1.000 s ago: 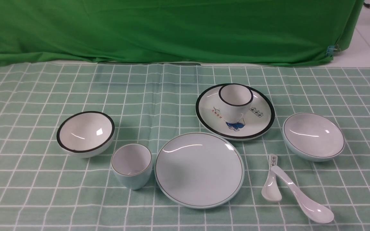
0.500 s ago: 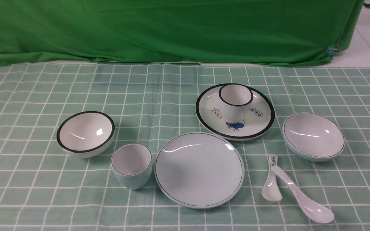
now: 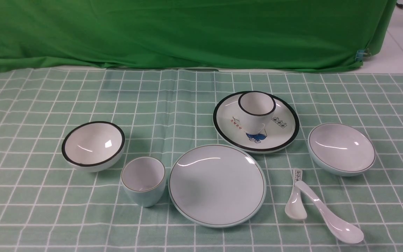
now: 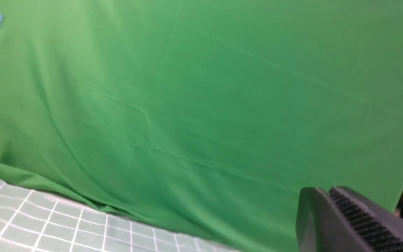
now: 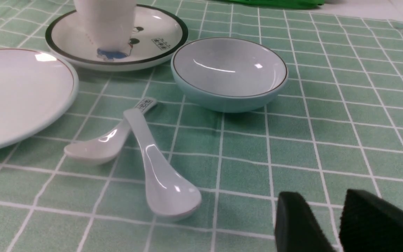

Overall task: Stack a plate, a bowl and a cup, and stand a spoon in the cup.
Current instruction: Use the right arm to grab a blue rice bowl

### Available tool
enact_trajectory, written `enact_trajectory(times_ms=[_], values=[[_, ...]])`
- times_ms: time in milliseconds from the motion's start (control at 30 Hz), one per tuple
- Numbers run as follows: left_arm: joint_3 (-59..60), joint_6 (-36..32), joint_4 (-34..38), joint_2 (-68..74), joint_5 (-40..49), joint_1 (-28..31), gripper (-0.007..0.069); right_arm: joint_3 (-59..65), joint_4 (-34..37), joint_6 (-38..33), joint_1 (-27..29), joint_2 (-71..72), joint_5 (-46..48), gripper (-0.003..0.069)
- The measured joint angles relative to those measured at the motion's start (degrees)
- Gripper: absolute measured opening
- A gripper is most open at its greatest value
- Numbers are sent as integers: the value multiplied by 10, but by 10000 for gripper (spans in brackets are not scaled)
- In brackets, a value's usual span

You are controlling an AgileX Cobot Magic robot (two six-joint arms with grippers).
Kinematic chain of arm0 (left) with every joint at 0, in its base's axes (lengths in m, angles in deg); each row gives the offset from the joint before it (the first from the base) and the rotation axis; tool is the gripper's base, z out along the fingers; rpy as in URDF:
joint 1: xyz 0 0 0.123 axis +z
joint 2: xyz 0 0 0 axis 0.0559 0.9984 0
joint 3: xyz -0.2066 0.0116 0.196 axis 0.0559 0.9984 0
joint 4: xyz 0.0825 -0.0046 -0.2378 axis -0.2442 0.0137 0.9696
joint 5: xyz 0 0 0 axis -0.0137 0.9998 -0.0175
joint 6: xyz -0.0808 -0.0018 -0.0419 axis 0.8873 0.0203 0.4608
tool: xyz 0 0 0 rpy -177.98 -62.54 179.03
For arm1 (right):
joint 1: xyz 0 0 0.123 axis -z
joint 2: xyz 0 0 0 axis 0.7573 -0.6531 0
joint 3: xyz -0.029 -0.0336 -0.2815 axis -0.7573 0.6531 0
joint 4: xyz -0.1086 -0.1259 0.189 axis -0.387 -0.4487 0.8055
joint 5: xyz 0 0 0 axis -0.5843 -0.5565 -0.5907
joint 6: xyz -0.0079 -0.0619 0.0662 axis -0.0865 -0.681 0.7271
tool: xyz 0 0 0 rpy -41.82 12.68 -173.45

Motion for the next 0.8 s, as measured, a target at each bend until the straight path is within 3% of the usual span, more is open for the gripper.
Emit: enact_trajectory(times_ms=[267,400,633,700,733,767,800], values=[[-113,126,-300,181,-21,0,17,0,0,1,0,0,0,241],[-140,145,-348,263,-60,0,17,0,0,1,0,0,0,241],[-144,113,-339,300,-18,-23,17,0,0,1,0,0,0,242],[-144,43,-280,300,-6,-25,17,0,0,1,0,0,0,242],[-144,-21,-213,300,5,-25,17,0,0,1,0,0,0,242],[-144,-132,-129,301,23,-26,17,0,0,2,0,0,0,242],[-144,-149,-114,301,23,-26,17,0,0,2,0,0,0,242]])
